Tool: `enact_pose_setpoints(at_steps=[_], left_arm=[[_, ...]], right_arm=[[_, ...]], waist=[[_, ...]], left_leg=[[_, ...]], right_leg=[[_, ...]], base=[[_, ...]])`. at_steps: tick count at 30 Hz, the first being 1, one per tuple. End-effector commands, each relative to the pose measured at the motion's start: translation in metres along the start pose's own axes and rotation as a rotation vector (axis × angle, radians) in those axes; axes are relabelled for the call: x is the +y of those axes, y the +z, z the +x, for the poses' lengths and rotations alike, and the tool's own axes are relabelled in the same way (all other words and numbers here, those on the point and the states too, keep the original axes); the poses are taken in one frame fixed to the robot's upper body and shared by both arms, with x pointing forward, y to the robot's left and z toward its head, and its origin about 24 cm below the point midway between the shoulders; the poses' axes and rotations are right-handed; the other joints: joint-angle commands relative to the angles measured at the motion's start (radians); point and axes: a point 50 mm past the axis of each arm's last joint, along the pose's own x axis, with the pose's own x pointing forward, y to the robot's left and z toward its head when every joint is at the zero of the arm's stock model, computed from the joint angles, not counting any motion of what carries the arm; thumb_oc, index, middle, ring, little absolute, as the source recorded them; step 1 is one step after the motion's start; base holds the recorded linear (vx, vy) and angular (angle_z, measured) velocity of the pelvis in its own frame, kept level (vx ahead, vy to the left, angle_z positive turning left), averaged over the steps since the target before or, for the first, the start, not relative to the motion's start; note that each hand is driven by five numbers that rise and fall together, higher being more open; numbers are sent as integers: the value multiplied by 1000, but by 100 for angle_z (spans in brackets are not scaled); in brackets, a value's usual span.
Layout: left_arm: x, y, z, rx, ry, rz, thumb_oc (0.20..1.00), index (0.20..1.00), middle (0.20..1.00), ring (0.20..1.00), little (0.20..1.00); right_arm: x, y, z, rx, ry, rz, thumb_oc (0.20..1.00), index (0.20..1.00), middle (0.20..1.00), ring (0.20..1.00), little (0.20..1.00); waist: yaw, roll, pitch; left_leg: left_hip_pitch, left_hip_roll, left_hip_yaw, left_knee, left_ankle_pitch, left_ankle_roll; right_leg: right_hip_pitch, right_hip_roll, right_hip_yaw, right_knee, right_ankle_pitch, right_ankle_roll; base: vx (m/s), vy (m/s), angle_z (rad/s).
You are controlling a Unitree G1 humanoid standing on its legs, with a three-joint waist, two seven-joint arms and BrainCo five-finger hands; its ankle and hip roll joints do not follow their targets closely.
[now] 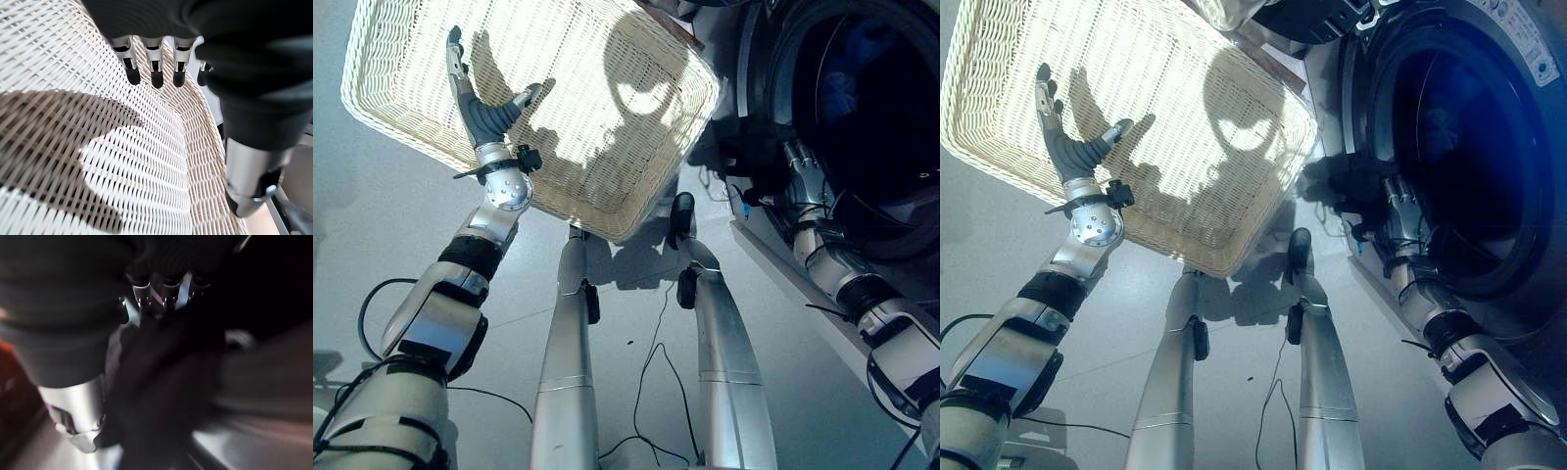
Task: Put the clothes into the washing machine.
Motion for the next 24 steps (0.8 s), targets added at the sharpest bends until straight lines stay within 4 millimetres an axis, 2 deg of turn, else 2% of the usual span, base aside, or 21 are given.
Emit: enact_pose_setpoints(at_steps=[1, 5, 6, 7, 8, 9, 14, 24], left_arm=[[-3, 16, 15, -59, 36, -53, 1000, 1000, 1000, 1000, 1000], [-8, 20, 17, -61, 27, -61, 1000, 1000, 1000, 1000, 1000], [-10, 20, 17, -60, 23, -62, 1000, 1000, 1000, 1000, 1000], [-10, 20, 16, -60, 23, -63, 1000, 1000, 1000, 1000, 1000], [-12, 20, 15, -60, 20, -63, 1000, 1000, 1000, 1000, 1000], [-12, 20, 15, -60, 18, -63, 1000, 1000, 1000, 1000, 1000], [-11, 21, 16, -56, 24, -72, 1000, 1000, 1000, 1000, 1000], [-9, 19, 16, -56, 15, -73, 1000, 1000, 1000, 1000, 1000]], right_arm=[[12, -26, -11, 67, 84, -169, 1000, 1000, 1000, 1000, 1000], [9, -35, -5, 112, 121, -316, 1000, 1000, 1000, 1000, 1000], [7, -37, -3, 117, 125, -356, 900, 900, 900, 900, 900], [6, -39, -2, 125, 133, -377, 736, 736, 736, 736, 736], [4, -41, -1, 122, 137, -413, 231, 231, 231, 231, 231], [3, -41, 0, 123, 137, -433, 200, 200, 200, 200, 200], [-11, -47, 9, 132, 115, -525, 200, 200, 200, 200, 200], [-30, -44, 24, 135, 48, -502, 200, 200, 200, 200, 200]], waist=[[16, 4, -24], [26, 9, -24], [28, 10, -24], [29, 11, -24], [32, 11, -24], [33, 12, -24], [39, 10, -24], [47, 11, -24]], left_leg=[[9, -20, 67, 137, -169, -9], [6, -22, 62, 136, -165, -7], [5, -23, 61, 137, -165, -7], [4, -24, 61, 138, -164, -7], [3, -25, 59, 139, -163, -6], [2, -25, 57, 139, -162, -6], [1, -27, 52, 139, -159, -4], [-6, -33, 38, 144, -159, -4]], right_leg=[[93, 68, -30, -173, 90, 100], [93, 65, -36, -178, 97, 100], [93, 65, -36, -180, 99, 100], [93, 64, -36, -180, 100, 100], [92, 64, -37, -180, 103, 100], [92, 63, -38, -180, 105, 100], [92, 62, -42, -179, 111, 102], [89, 59, -46, -181, 115, 101]], base=[[0, 0, 0], [1, -8, 0], [0, 0, 0], [0, 0, 0], [0, 0, 0], [0, 0, 0], [0, 0, 0], [2, -2, 1]])
